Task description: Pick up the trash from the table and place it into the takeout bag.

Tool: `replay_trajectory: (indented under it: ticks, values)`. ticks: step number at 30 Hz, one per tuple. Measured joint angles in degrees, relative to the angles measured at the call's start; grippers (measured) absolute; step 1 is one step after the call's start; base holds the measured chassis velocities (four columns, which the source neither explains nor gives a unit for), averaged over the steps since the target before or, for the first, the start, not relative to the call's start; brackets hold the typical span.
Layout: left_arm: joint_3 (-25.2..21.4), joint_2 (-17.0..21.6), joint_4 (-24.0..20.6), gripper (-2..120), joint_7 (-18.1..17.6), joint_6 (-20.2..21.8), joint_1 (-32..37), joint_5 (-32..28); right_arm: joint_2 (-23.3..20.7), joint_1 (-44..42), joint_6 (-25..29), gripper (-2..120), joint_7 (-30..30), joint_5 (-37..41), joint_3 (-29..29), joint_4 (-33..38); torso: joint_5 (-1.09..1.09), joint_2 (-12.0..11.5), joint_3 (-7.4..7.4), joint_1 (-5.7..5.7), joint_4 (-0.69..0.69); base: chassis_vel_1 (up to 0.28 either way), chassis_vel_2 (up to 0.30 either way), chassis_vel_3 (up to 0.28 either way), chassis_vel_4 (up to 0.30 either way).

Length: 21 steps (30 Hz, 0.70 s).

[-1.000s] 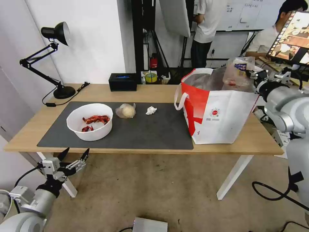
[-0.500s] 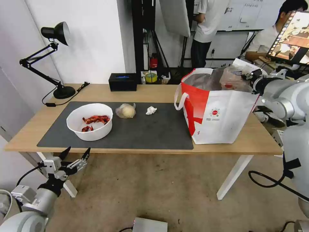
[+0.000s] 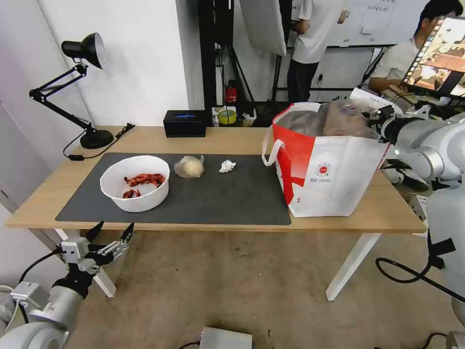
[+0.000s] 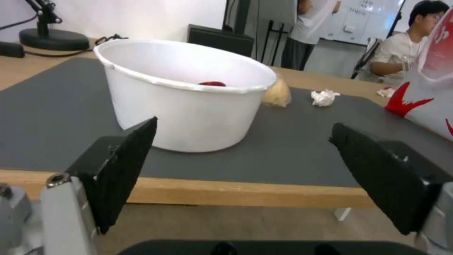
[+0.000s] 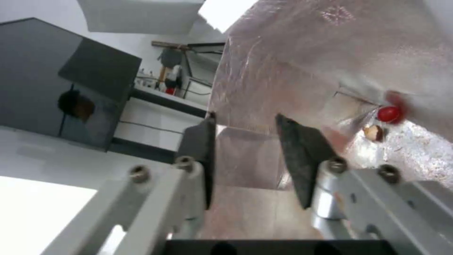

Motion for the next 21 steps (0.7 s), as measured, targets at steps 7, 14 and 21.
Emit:
replay_trajectory:
  ticks: [7, 14, 21]
  values:
    - [-0.4, -0.7, -0.1, 100, 0.0, -0.1, 0.3, 0.1, -0.6, -2.9, -0.2, 64, -9.0, -3.8, 0.2, 2.2, 0.01, 0.0, 0.00, 0.00, 0.00, 0.000, 0.000, 0.000, 0.000]
    - [-0.6, -1.1, -0.6, 100, 0.0, -0.2, 0.3, 0.1, -2.9, -8.1, 0.8, 87, -26.3, -11.0, 0.0, 6.2, -0.01, 0.0, 0.00, 0.00, 0.01, 0.000, 0.000, 0.000, 0.000]
    - [-0.7, -1.3, -1.0, 100, -0.1, -0.2, 0.8, 0.2, -6.0, -15.7, 1.7, 100, -42.2, -23.7, -0.4, 11.7, -0.01, 0.0, 0.00, -0.01, -0.01, 0.000, 0.000, 0.000, 0.000]
